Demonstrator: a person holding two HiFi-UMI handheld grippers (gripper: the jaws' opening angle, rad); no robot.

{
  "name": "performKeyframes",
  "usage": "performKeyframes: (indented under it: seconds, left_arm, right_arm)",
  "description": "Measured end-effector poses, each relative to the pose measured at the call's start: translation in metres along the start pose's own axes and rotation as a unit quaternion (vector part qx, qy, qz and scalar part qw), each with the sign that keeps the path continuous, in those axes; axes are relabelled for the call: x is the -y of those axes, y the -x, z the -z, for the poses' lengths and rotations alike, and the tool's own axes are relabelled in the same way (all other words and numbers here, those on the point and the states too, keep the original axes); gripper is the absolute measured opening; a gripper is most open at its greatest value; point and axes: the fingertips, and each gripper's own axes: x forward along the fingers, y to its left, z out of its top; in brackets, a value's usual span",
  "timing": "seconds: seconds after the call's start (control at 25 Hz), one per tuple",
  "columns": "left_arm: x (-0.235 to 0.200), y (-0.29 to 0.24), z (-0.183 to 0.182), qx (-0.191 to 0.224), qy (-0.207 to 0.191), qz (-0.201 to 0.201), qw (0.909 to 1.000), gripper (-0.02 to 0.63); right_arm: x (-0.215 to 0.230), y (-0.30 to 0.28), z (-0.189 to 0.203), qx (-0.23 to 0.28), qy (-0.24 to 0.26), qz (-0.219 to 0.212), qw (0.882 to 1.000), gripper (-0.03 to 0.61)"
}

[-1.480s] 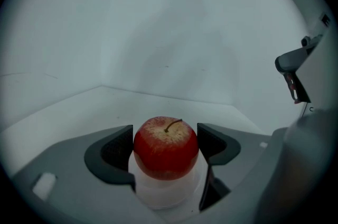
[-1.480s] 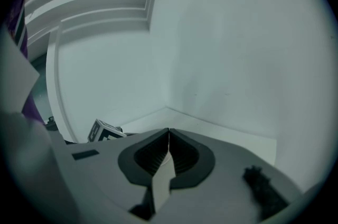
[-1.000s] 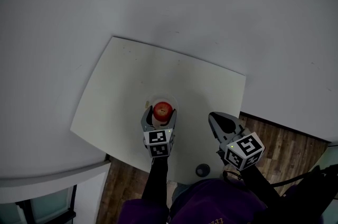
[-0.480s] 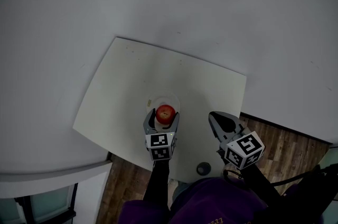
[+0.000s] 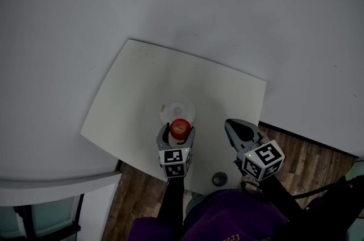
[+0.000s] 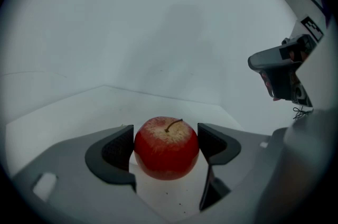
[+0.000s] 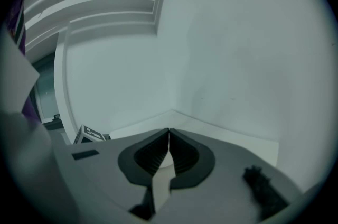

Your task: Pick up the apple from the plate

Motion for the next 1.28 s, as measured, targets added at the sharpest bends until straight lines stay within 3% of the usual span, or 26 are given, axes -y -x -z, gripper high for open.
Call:
performKeyframes:
  seconds: [1.28]
  left_arm:
    - [0.002, 0.044, 0.052, -0.027, 0.031, -0.024, 0.9988, 0.383]
  right_arm:
    - [-0.023, 0.008, 0.006, -0.001, 0.010, -0.023, 1.000, 0.011]
